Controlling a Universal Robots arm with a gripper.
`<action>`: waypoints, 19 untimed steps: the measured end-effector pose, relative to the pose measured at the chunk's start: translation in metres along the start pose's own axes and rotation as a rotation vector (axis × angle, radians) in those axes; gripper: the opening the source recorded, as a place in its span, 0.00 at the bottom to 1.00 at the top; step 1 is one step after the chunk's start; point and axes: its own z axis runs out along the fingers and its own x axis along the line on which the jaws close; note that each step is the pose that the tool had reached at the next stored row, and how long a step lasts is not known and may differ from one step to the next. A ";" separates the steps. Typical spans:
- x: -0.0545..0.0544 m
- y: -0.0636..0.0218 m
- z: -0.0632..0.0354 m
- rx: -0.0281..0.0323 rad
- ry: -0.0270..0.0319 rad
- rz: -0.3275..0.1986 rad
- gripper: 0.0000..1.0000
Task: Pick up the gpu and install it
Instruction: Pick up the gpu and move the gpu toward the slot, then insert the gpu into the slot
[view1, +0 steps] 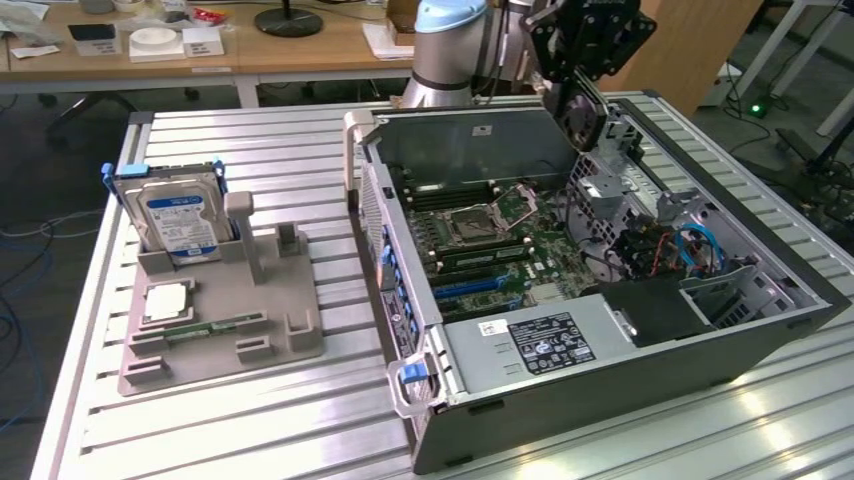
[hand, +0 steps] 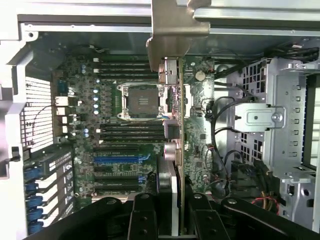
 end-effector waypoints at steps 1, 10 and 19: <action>-0.003 0.0001 0.0002 0.0001 -0.0001 0.000 0.28; -0.017 0.0005 0.0012 -0.0002 -0.0006 0.000 0.28; -0.017 0.0005 0.0012 -0.0032 -0.0006 -0.002 0.28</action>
